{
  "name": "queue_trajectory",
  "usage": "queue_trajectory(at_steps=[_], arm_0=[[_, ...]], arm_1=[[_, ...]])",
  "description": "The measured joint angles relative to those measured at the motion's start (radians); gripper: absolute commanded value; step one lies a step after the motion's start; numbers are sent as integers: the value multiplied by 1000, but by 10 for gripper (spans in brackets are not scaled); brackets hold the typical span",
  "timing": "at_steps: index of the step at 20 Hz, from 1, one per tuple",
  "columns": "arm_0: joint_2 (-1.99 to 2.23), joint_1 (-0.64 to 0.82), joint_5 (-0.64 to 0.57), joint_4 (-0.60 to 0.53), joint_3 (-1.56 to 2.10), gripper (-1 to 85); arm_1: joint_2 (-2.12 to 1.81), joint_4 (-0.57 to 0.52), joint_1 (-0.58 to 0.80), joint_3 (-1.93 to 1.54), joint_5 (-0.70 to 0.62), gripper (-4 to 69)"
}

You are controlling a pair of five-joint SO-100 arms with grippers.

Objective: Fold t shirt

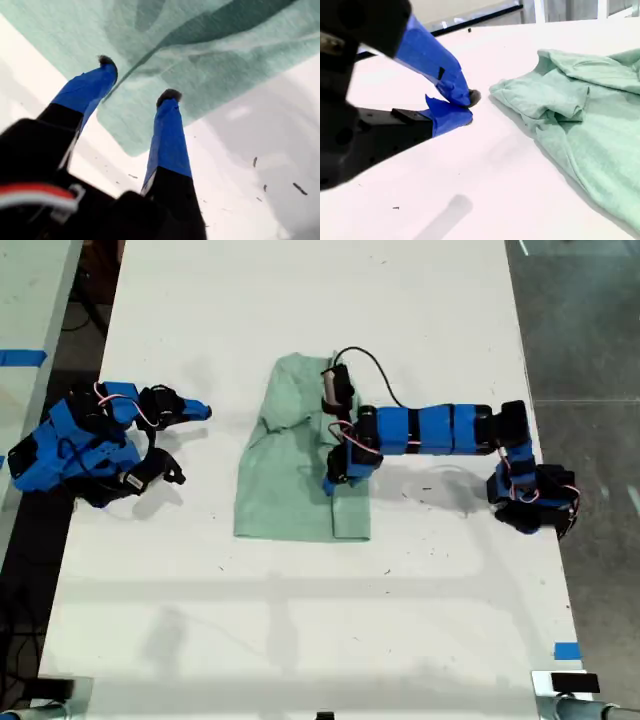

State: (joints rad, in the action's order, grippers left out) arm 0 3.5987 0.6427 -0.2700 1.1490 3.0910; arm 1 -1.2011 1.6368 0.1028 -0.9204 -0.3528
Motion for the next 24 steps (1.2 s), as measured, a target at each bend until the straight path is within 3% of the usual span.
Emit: queue_trajectory(at_steps=[2, 8, 11, 17, 20, 22, 24], arm_0=[[0, 0, 0, 0, 0, 0], [0, 0, 0, 0, 0, 0], [0, 0, 0, 0, 0, 0], [0, 0, 0, 0, 0, 0], [0, 0, 0, 0, 0, 0], [0, 0, 0, 0, 0, 0], [0, 0, 0, 0, 0, 0]], arm_1=[[-112, 63, 0, -49, 23, 172], [-505, 72, 44, -505, 98, 149], [-775, -12, 71, -824, 124, 104], [-1333, -324, 104, -1565, 137, 69], [-1506, -433, 130, -1830, 115, 12], [-1692, -457, 141, -1960, 87, 10], [-1983, -373, 144, -2092, 83, 10]])
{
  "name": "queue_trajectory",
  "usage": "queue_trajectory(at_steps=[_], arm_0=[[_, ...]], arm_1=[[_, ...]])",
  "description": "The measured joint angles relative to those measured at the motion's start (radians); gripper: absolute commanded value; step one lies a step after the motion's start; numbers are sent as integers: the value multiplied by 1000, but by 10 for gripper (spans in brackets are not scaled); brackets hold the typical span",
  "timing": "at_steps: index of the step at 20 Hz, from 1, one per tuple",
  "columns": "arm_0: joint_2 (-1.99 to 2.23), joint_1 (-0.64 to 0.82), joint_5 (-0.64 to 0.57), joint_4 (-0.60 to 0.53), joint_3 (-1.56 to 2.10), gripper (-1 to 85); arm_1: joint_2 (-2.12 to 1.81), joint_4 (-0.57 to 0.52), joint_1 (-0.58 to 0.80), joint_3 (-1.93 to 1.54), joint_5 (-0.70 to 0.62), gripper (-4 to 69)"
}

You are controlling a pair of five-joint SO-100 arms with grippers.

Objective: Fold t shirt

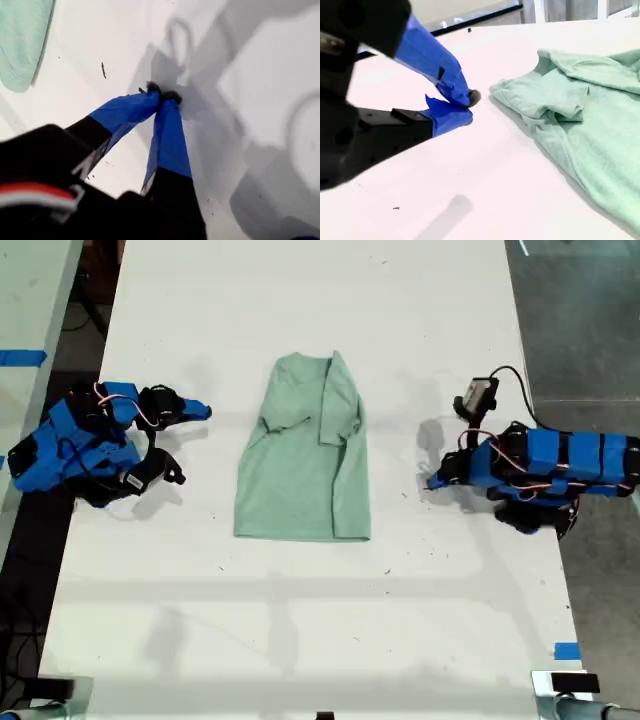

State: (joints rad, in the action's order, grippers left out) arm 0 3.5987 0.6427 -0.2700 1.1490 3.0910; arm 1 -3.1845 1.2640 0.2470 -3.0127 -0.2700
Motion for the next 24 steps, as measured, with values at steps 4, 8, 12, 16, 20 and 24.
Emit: queue_trajectory(at_steps=[4, 8, 12, 16, 20, 24], arm_0=[[0, 0, 3, 0, 0, 0], [0, 0, 6, 0, 0, 0], [0, 0, 6, 0, 8, 0], [0, 0, 6, 0, 8, 0], [0, 0, 6, 0, 8, 0], [0, 0, 6, 0, 8, 0]], arm_1=[[-291, 100, -32, -26, -3, 10], [-313, 109, -44, -28, 15, 10], [-313, 109, -46, -28, 28, 10], [-313, 109, -46, -28, 29, 10], [-313, 109, -46, -28, 29, 10], [-313, 109, -46, -28, 29, 10]])
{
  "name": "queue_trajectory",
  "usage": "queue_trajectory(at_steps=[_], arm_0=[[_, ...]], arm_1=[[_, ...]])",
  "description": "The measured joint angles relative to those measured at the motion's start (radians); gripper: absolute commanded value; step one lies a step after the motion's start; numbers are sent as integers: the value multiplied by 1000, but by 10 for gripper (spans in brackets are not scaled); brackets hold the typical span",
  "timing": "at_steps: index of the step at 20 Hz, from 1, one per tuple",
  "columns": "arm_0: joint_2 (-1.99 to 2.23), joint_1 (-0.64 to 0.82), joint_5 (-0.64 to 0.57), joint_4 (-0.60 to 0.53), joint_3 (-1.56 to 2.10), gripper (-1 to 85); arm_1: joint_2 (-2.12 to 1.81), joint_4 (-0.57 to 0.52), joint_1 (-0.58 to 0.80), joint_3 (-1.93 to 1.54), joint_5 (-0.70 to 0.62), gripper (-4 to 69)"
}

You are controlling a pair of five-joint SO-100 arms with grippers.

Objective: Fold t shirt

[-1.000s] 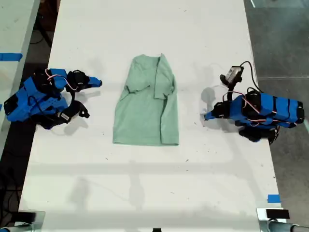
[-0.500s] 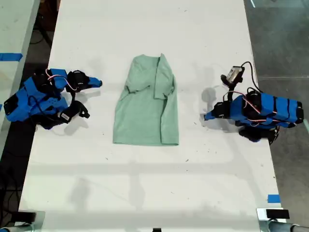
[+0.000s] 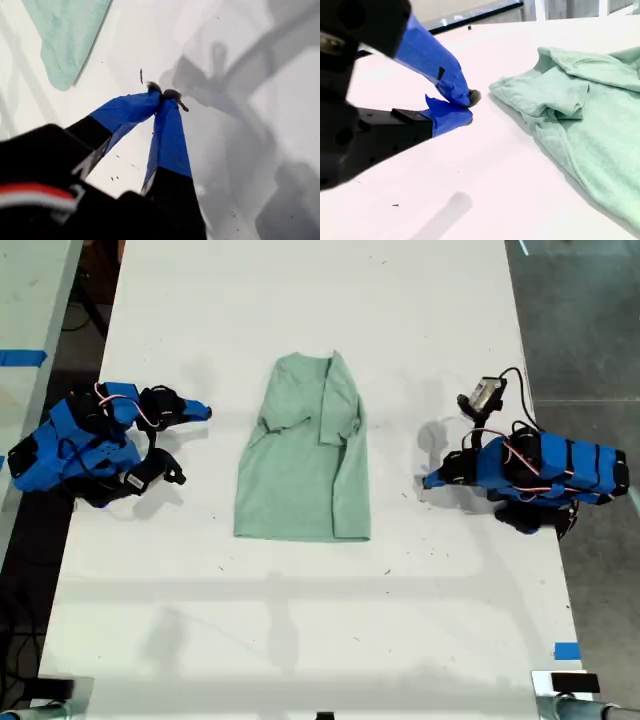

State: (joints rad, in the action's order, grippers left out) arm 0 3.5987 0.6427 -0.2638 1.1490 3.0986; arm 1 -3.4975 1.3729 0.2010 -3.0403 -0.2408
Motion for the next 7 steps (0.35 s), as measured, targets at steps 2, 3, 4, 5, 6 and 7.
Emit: queue_trajectory(at_steps=[2, 3, 4, 5, 6, 7], arm_0=[[0, 0, 0, 0, 0, 0], [0, 0, 0, 0, 0, 0], [0, 0, 0, 0, 0, 0], [0, 0, 0, 0, 0, 0], [0, 0, 0, 0, 0, 0], [0, 0, 0, 0, 0, 0]], arm_1=[[0, 0, 0, 0, 6, 10], [0, 0, 0, 0, 6, 10], [0, 0, -3, 0, 6, 10], [0, 0, -3, 0, 8, 10], [0, 0, -3, 0, 9, 10], [0, 0, -3, 0, 9, 10]])
